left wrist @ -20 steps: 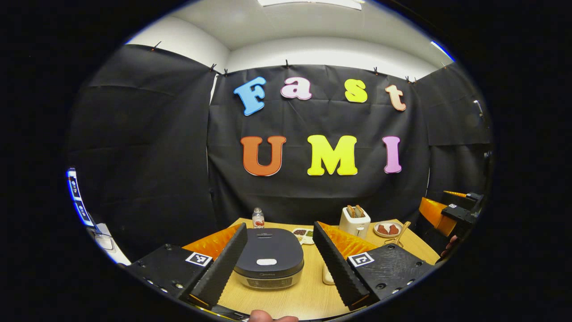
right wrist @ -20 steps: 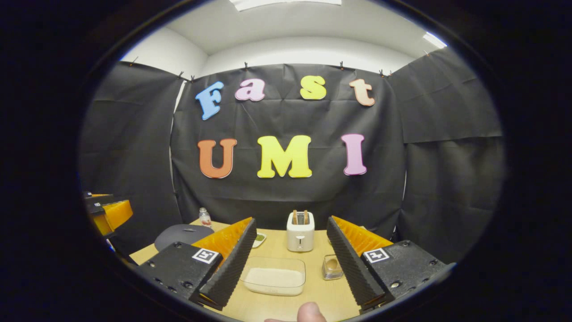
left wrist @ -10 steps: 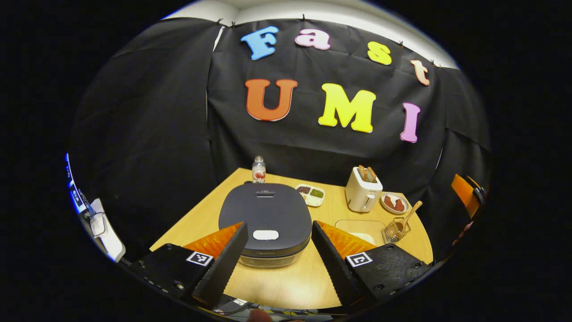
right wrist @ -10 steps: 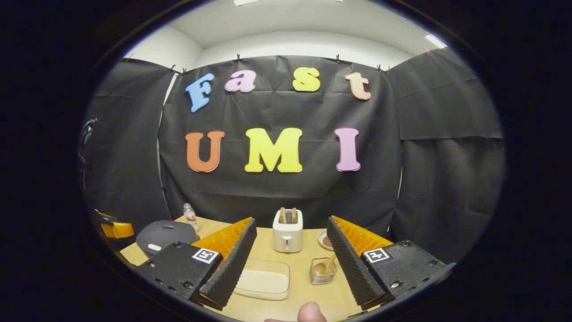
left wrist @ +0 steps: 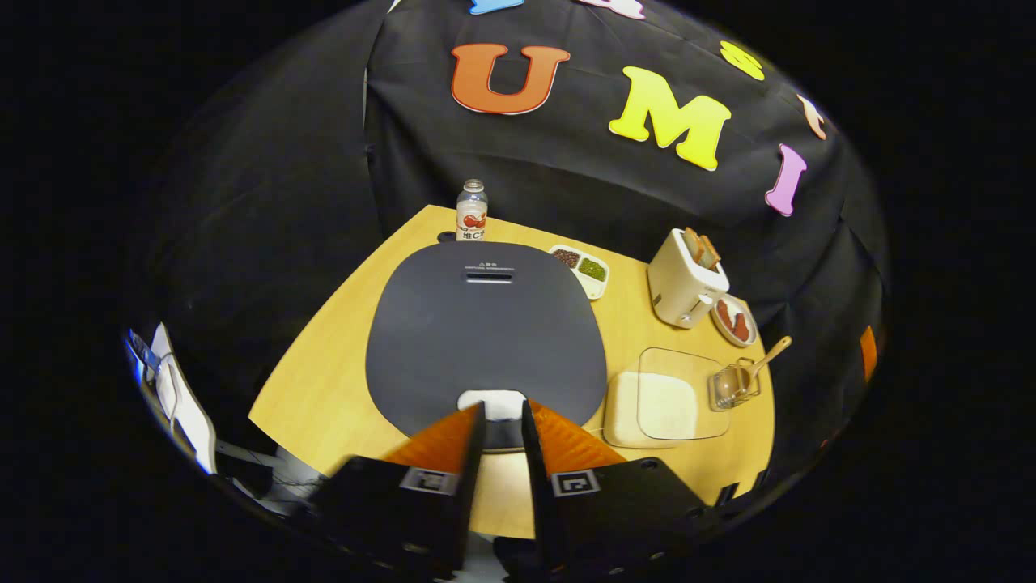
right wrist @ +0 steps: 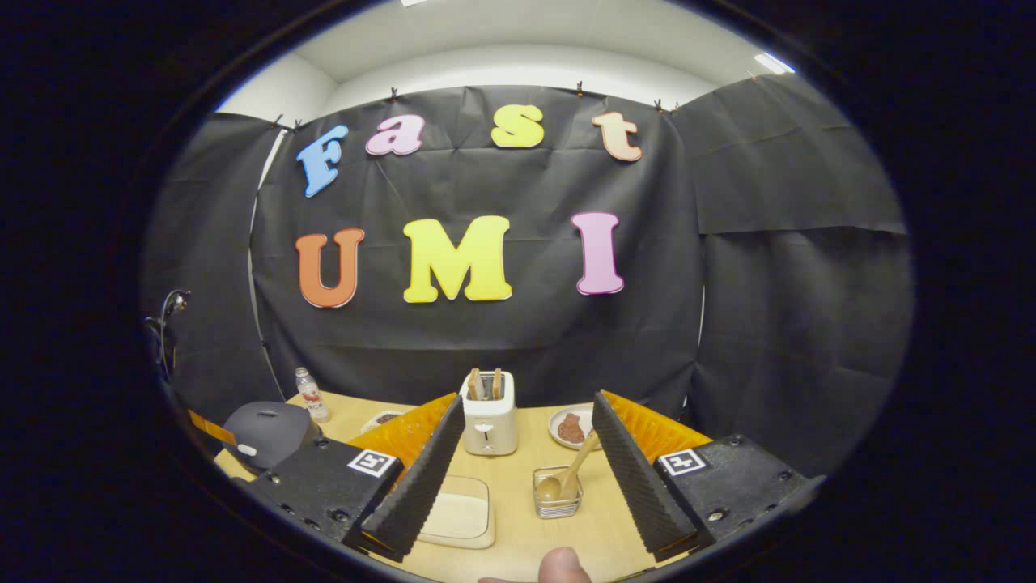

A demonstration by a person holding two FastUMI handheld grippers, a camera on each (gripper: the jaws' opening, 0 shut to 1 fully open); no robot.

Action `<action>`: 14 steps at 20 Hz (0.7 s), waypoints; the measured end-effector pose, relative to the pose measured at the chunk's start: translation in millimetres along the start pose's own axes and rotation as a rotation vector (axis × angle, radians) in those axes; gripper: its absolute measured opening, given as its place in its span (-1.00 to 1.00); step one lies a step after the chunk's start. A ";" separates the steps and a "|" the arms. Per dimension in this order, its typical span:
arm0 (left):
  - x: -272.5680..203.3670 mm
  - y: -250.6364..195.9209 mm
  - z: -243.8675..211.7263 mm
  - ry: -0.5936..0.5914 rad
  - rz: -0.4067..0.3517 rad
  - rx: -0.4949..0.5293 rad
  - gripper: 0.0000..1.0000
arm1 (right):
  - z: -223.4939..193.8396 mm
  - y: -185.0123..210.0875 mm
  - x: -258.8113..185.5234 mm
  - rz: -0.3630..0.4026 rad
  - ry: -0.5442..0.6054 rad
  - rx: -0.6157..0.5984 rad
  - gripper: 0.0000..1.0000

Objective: Close the left gripper, press the button to open the rice cooker; take a wooden spoon from the chopstick holder with the right hand, scoop a spoonful of rice and pour it into the rice cooker, then put the wooden spoon back into the chopstick holder.

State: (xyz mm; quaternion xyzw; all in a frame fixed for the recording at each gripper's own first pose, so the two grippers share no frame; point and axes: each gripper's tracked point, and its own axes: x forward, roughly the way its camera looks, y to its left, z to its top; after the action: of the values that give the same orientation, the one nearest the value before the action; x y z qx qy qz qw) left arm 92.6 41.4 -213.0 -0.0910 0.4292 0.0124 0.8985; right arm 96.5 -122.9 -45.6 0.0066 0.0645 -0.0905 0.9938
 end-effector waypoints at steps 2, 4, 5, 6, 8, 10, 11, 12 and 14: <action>9.1 -5.0 3.3 0.042 -0.038 -0.004 -0.99 | 0.0 -7.7 2.7 -0.014 0.000 0.002 1.00; 24.3 -0.1 5.4 0.046 -0.035 0.006 -1.00 | 1.2 -13.9 5.5 -0.027 -0.001 0.004 0.90; 20.7 -2.9 5.4 0.064 -0.046 0.005 -1.00 | -0.6 -15.7 7.2 -0.030 0.000 0.006 0.90; 22.7 -2.8 3.5 0.080 -0.050 -0.002 -1.00 | -0.2 -17.1 8.2 -0.033 0.001 0.007 0.90; 24.0 1.5 -3.1 0.116 -0.047 -0.011 -1.00 | -0.2 -20.9 9.9 -0.039 0.001 0.007 0.90; 26.7 0.9 -3.0 0.125 -0.053 -0.015 -1.00 | -1.7 -22.8 12.4 -0.042 0.004 0.008 0.90; 26.9 1.0 -5.5 0.138 -0.050 -0.025 -1.00 | -2.7 -22.9 13.4 -0.040 0.007 0.011 1.00; 30.1 1.6 -5.5 0.131 -0.046 -0.038 -1.00 | -4.6 -22.5 14.0 -0.039 0.012 0.014 0.90; 27.6 2.4 -7.2 0.152 -0.048 -0.003 -1.00 | -8.6 -21.2 15.2 -0.034 0.023 0.023 0.90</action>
State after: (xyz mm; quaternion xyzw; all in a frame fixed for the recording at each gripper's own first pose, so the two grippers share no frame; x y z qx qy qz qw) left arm 104.2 41.0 -239.2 -0.1032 0.4939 -0.0154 0.8632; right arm 106.4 -146.3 -56.1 0.0180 0.0752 -0.1079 0.9911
